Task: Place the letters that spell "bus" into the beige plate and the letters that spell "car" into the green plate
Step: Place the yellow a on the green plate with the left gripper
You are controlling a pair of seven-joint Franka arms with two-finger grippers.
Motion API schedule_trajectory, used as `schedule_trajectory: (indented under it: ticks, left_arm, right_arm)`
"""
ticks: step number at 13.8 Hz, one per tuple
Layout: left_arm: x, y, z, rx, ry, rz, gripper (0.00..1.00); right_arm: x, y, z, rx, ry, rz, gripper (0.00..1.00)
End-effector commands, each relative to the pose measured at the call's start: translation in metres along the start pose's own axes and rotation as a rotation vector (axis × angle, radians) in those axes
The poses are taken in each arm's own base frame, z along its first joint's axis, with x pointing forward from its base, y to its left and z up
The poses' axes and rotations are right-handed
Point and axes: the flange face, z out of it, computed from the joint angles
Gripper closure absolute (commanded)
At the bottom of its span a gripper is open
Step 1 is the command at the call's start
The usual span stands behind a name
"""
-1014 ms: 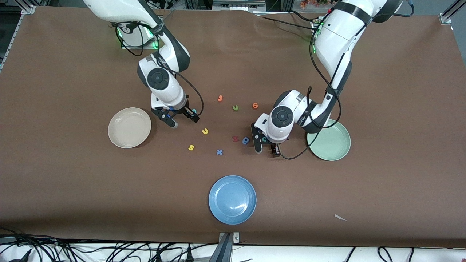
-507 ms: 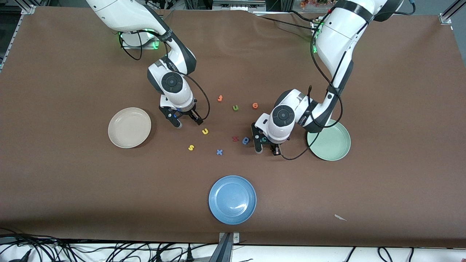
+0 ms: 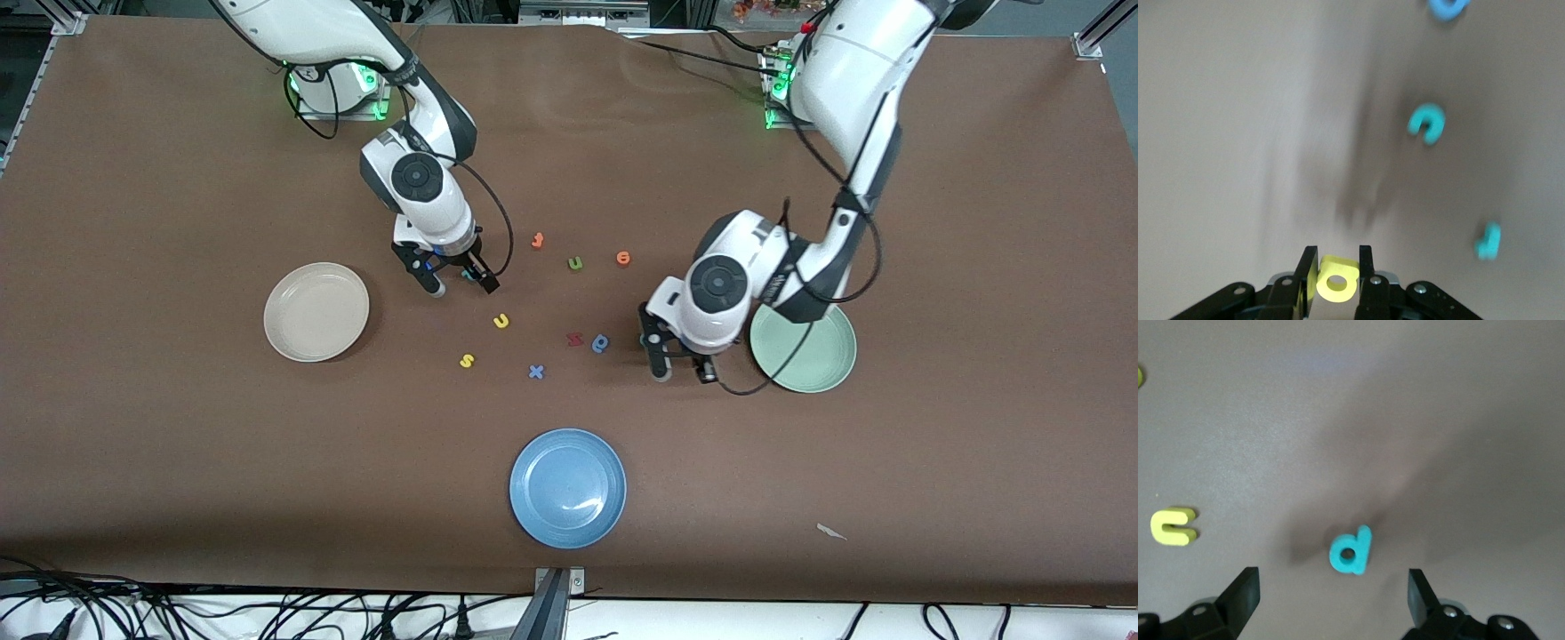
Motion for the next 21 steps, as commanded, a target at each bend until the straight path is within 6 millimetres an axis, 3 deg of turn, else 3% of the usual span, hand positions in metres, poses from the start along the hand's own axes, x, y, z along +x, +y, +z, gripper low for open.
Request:
schedule_trajectory:
  ticks: [1,3,7,8,9,10,11,13,16,19,21]
  left_arm:
    - [-0.069,-0.030,-0.011,-0.047,-0.051,-0.078,0.78]
    - [-0.101,-0.039,-0.001,-0.081,-0.071,-0.123,0.78]
    - [-0.132,-0.026,0.035,-0.103,-0.066,-0.151,0.75]
    - [-0.135,-0.018,0.047,-0.091,-0.049,-0.148,0.70]
    - [-0.135,-0.013,0.052,-0.076,-0.037,-0.142,0.51]
    - [-0.134,-0.013,0.050,-0.067,-0.037,-0.136,0.12]
    - [-0.133,-0.014,0.037,-0.050,-0.032,-0.130,0.00]
    - [-0.124,-0.011,0.015,-0.037,-0.033,-0.128,0.00]
    - [-0.100,0.012,-0.019,-0.055,-0.057,-0.195,0.00]
    - [-0.071,0.038,-0.025,-0.094,-0.037,-0.373,0.00]
    - [-0.066,0.045,-0.028,-0.137,-0.012,-0.521,0.00]
  right_arm:
    - [0.003,0.017,-0.009,0.029,0.017,-0.008,0.02]
    - [0.010,0.027,-0.003,0.058,0.013,-0.030,0.04]
    - [0.009,0.030,0.004,0.082,0.007,-0.028,0.05]
    - [0.008,0.030,0.006,0.085,0.003,-0.031,0.05]
    - [0.007,0.031,0.008,0.084,0.001,-0.031,0.05]
    - [0.004,0.031,0.011,0.081,-0.002,-0.035,0.05]
    - [0.002,0.031,0.014,0.080,-0.005,-0.037,0.06]
    - [0.000,0.033,0.021,0.078,-0.012,-0.038,0.08]
    - [0.000,0.034,0.025,0.073,-0.015,-0.046,0.11]
    - [0.002,0.034,0.025,0.073,-0.014,-0.071,0.17]
    - [0.002,0.034,0.027,0.071,-0.015,-0.072,0.23]
